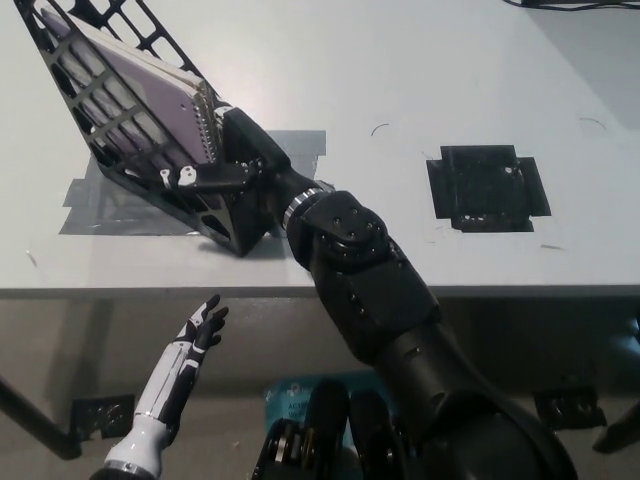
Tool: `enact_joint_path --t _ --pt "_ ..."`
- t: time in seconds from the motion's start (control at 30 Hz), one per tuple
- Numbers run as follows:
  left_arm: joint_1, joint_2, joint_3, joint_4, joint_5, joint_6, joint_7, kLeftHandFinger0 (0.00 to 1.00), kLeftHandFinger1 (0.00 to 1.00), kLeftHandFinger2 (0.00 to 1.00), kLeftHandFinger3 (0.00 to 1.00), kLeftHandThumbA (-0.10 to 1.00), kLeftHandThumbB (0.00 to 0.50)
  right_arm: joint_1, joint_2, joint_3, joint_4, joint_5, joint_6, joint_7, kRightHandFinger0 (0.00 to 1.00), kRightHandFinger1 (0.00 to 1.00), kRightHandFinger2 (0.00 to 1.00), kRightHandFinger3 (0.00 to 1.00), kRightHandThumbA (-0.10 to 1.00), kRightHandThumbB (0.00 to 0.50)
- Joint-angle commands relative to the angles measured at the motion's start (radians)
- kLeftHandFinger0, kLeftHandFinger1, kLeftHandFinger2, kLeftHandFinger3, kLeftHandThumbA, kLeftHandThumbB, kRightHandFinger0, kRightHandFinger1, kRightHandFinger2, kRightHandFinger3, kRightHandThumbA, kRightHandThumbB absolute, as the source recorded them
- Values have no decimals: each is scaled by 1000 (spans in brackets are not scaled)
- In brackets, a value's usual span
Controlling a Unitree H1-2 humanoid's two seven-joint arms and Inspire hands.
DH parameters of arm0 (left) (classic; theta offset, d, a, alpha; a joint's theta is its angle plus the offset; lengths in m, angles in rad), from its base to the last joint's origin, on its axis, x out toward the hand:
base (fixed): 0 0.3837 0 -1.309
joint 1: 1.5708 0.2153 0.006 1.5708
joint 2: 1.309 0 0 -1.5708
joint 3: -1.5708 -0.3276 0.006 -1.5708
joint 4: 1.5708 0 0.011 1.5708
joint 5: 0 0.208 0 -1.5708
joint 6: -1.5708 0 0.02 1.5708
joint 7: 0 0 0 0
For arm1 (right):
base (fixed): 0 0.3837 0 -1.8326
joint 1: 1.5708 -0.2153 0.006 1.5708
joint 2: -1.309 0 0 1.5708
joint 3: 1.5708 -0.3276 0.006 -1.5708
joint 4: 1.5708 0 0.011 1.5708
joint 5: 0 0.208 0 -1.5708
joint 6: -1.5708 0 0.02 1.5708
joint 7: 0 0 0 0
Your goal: A shelf with a book inside it is placed on the center of the desk infront of the robot. The robot uses its right hand to grab the book, take it out and hand it to a person.
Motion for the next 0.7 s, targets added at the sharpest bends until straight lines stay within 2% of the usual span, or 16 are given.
enact_joint_path --t 0.0,0.03,0.07,0.1,0.13,0.17,0.2,0.23,0.27,0.3,0.33,0.37,0.4,0.5,0.53,0.67 --pt "-17 15 -7 -42 8 6 -17 1000 1000 1000 1000 1000 318 -68 6 -8 -25 -10 -58 0 1000 1000 1000 1000 990 410" --pt "-17 15 -7 -42 5 5 -17 1000 1000 1000 1000 1000 317 -67 5 -5 -31 -12 -58 4 1000 1000 1000 1000 999 385" --pt "-17 15 -6 -39 1 -1 -18 1000 1000 1000 1000 1000 306 -66 6 -8 -36 -5 -53 8 1000 1000 1000 1000 945 361" --pt "-18 15 -6 -32 -2 -13 -19 1000 1000 1000 1000 1000 299 -67 9 -13 -38 1 -47 8 1000 1000 1000 1000 865 345" --pt "-21 14 -4 -26 -9 -17 -19 1000 1000 1000 1000 1000 306 -72 13 -20 -34 3 -45 -9 1000 1000 1000 1000 701 331" --pt "-24 13 -3 -24 -11 -17 -19 1000 1000 1000 1000 1000 308 -76 16 -25 -33 0 -37 -29 1000 1000 1000 1000 590 259" --pt "-25 13 -3 -24 -11 -17 -18 1000 1000 1000 1000 1000 308 -77 18 -27 -34 -3 -31 -41 1000 1000 1000 1000 590 259" --pt "-24 13 -5 -28 -3 -9 -16 1000 1000 1000 1000 1000 327 -81 15 -15 -21 -33 -49 -69 613 720 800 851 469 119" --pt "-23 13 -6 -30 -1 -6 -16 1000 1000 1000 1000 1000 328 -82 12 -10 -15 -45 -61 -76 345 430 501 604 489 69" --pt "-23 13 -6 -31 0 -5 -16 1000 1000 1000 1000 1000 328 -82 11 -6 -12 -51 -69 -79 345 430 501 604 489 69" --pt "-23 15 -7 -33 -1 -5 -18 1000 1000 1000 1000 1000 326 -84 7 0 -4 -64 -80 -86 40 111 198 333 601 69" --pt "-23 16 -7 -35 0 -2 -18 1000 1000 1000 1000 1000 330 -81 6 8 -10 -80 -80 -99 8 22 40 142 778 81" --pt "-26 15 -7 -39 -1 8 -19 1000 1000 1000 1000 1000 333 -76 8 12 -34 -90 -66 -110 0 1 2 8 965 91" --pt "-31 16 -8 -43 -3 16 -23 1000 1000 1000 1000 1000 314 -62 30 -31 -108 -5 -19 -60 0 0 0 0 1000 96" --pt "-31 16 -8 -44 -5 18 -24 1000 1000 1000 1000 1000 309 -59 35 -39 -119 14 -18 -46 0 0 0 0 1000 78" --pt "-38 15 -7 -35 -14 17 -29 1000 1000 1000 1000 987 280 -56 45 -65 -149 81 -20 29 0 0 0 0 1000 103"
